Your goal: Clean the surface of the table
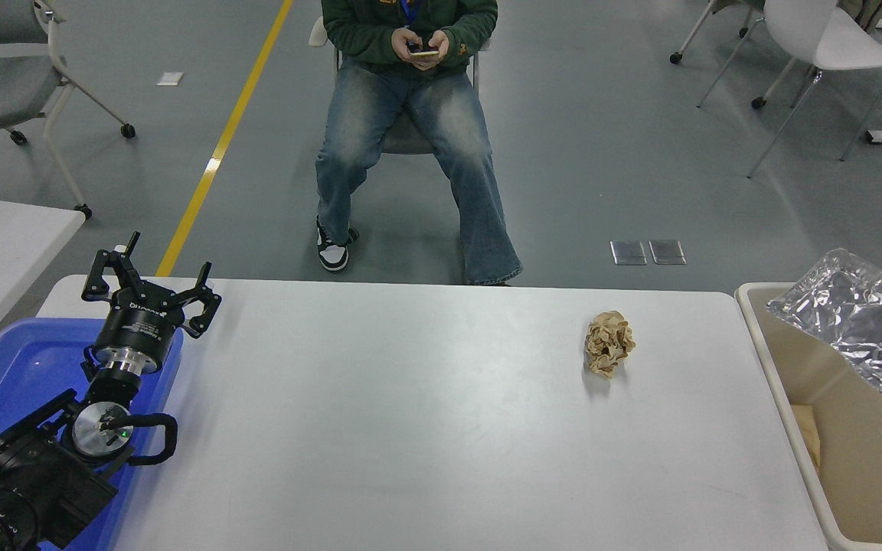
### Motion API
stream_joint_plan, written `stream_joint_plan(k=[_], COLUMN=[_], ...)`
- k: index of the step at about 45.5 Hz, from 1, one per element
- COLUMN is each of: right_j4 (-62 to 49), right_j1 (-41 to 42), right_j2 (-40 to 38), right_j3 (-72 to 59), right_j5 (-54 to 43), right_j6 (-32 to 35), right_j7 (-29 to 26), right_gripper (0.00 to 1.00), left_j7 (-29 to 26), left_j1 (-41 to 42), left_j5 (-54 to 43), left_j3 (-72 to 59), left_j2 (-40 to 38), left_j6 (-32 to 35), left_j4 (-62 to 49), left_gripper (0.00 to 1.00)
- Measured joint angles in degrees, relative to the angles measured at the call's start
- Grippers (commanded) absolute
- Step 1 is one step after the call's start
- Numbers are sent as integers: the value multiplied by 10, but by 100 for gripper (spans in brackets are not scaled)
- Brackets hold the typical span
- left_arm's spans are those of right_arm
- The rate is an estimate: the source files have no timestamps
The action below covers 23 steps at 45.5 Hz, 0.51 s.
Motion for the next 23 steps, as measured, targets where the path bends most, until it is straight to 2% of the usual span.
stream_joint_plan(k=[23], right_j4=[-18], right_j1=[-4], right_j2=[19], right_j3=[2], right_j5=[25], right_j6=[-22], right_j7=[-40], right_gripper=[0], left_j7=[0], left_j1=[0], left_j5=[0], left_j3=[0], left_j2=[0], left_j6=[0], left_j4=[0], left_gripper=[100])
